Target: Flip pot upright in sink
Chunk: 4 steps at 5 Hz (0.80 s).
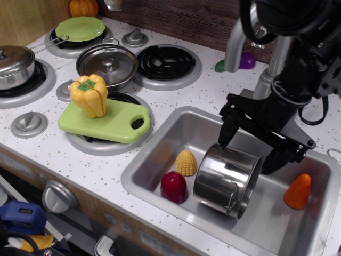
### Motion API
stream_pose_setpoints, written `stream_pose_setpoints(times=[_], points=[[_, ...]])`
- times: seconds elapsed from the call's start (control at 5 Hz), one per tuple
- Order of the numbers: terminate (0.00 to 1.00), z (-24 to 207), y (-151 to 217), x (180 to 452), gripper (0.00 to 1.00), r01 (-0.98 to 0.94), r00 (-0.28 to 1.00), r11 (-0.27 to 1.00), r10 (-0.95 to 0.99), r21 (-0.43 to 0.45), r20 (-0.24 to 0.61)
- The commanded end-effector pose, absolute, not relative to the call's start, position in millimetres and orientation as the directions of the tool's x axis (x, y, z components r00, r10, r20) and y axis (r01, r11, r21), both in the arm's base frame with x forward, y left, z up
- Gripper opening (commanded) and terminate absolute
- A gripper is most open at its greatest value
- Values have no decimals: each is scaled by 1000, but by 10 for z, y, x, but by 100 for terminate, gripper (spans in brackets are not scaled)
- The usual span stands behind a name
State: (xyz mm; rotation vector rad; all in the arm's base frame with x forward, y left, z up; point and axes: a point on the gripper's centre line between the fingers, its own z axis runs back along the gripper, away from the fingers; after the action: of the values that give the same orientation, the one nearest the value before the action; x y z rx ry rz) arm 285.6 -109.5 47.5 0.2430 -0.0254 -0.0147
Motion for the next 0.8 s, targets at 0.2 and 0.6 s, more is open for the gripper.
stream_pose_setpoints(times=[0.2,0.6], points=[[0,450,-1306,3024,100,-1,988,908,-63,418,141],[0,247,-1285,3016,100,21,985,836,-111,548,132]])
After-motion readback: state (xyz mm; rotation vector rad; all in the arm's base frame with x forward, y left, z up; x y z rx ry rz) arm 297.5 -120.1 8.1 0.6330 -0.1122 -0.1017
